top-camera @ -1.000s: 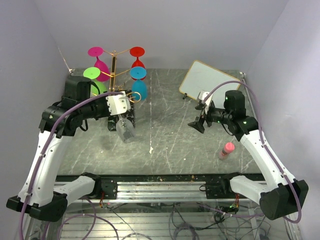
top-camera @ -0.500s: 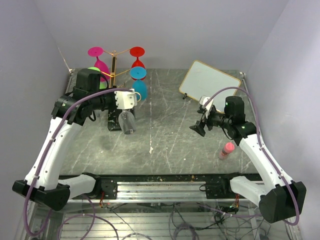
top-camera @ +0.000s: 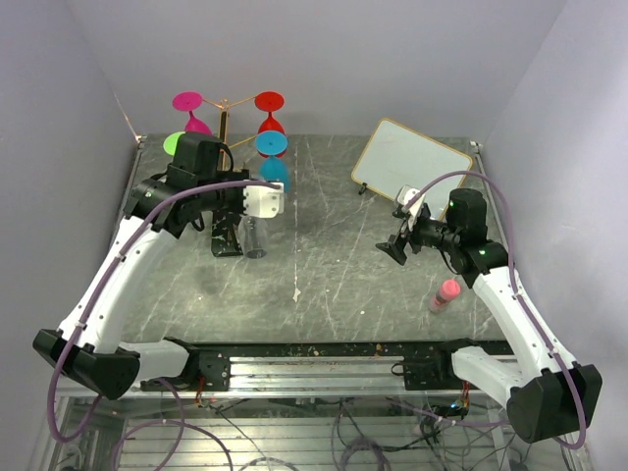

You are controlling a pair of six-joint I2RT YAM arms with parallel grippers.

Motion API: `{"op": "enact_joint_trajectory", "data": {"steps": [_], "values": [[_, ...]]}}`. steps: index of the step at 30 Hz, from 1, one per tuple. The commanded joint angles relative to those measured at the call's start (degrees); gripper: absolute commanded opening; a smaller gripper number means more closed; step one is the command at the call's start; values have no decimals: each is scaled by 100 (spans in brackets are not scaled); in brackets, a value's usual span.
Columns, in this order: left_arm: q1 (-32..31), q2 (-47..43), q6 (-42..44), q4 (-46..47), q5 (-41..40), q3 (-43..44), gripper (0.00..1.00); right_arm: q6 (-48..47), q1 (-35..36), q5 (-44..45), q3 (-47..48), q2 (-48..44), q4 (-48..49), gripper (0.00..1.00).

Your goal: Place the wine glass upside down on the wine glass rack

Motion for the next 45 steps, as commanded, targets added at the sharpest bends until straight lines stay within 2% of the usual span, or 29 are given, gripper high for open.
{"op": "enact_joint_trajectory", "data": {"steps": [1,21,45], "values": [[-183,56,238,422,-282,221,7,-91,-32,-44,-89,-58,81,88],[-852,344,194,845,-1110,130,7,-190,-53,-79,-123,-91,14,88],[-1067,414,-357,971,-878,87,7,-214,-83,-149,-141,-83,-15,88]]}}
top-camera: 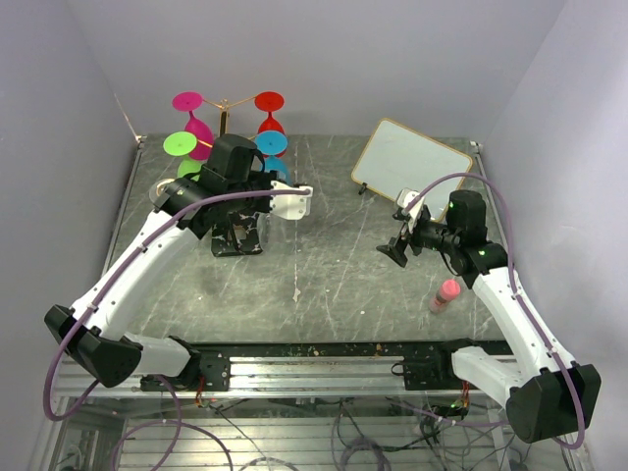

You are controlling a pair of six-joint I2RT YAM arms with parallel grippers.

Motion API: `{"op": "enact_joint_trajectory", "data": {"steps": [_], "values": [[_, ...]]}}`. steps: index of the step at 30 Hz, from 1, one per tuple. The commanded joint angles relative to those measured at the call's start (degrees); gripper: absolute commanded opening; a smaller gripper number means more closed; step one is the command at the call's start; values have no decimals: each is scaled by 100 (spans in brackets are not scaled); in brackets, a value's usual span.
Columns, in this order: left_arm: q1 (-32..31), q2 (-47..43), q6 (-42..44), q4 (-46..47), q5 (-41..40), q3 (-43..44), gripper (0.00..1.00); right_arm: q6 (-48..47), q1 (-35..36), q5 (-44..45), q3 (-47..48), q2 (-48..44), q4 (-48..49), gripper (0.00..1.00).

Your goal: Place the wine glass upside down on the wine glass rack

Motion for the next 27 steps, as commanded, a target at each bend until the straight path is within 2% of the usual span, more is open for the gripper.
{"op": "enact_joint_trajectory", "data": {"steps": [1,11,27], "values": [[-57,-3,-166,288,107,108,7,-73,-27,-77,-51,-82,18,88],[-55,-79,-156,-64,428,261,7,-74,-42,-82,-60,-91,14,88],[-57,-213,-130,-177,405,238,7,-65,-94,-144,-66,-61,2,88]]}}
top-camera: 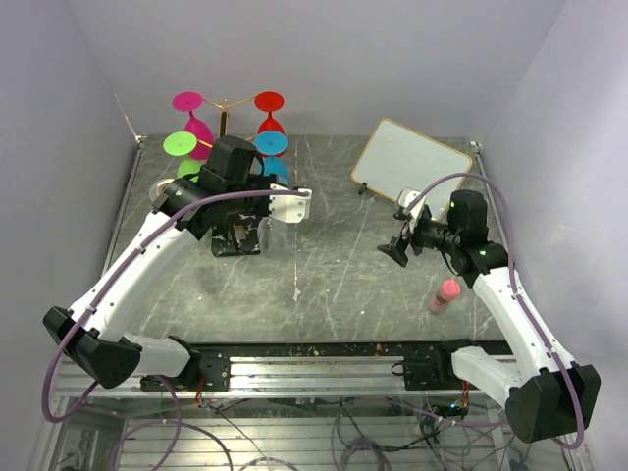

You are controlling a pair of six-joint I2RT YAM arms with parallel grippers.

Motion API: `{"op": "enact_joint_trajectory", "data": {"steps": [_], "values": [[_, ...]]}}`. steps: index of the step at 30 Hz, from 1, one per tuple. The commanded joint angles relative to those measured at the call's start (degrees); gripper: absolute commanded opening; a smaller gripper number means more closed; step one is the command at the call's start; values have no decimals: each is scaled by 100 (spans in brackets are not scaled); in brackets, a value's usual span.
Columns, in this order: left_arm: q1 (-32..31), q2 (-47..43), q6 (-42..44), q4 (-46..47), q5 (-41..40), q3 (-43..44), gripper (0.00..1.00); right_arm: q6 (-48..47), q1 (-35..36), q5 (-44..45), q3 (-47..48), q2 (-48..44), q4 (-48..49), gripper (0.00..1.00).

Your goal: Place the wine glass upside down on the wine glass rack

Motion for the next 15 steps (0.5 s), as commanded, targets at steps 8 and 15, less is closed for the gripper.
{"op": "enact_joint_trajectory", "data": {"steps": [8,15], "values": [[-49,-233,19,-34,194,255,7,-59,-55,-122,-68,-65,8,88],[-50,-273,61,-155,213,282,7,-72,-64,-134,-68,-48,-2,88]]}}
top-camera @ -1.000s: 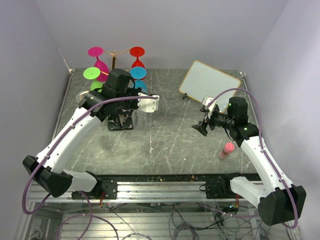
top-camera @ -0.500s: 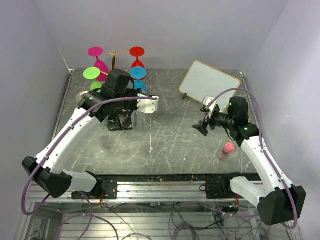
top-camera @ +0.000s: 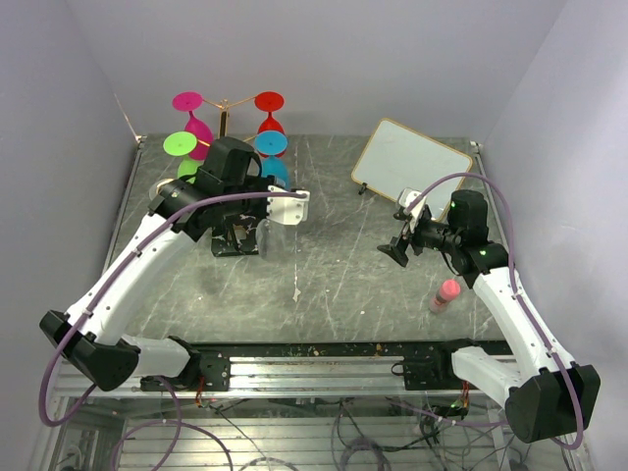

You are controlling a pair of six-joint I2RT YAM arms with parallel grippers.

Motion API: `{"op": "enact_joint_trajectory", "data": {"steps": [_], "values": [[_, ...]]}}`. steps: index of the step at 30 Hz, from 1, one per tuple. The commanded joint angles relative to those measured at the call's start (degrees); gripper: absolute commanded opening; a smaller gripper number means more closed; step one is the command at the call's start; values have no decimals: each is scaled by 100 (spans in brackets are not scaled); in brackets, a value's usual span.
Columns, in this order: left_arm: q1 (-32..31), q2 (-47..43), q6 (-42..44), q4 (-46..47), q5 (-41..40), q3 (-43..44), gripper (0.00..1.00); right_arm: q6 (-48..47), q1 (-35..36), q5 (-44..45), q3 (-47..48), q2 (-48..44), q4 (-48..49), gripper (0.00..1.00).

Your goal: Place the wine glass upside down on the wine glass rack

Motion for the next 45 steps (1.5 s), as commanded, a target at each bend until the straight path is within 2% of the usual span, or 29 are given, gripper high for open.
{"op": "enact_joint_trajectory", "data": {"steps": [1,25,33,37,45], "values": [[-47,-192,65,-53,158,274,7,-68,-40,-91,-68,-50,-7,88],[-28,-381,311,-308,-281,85,7,-78,-84,-129,-82,-8,-8,89],[-38,-381,427,-463,-281,31,14,-78,-93,-126,-77,19,-13,89],[-35,-381,465,-534,-288,-22,21,-87,-95,-126,-86,14,-15,89],[-31,-351,597,-692,-361,-87,29,-87,-99,-117,-87,5,-16,89]]}}
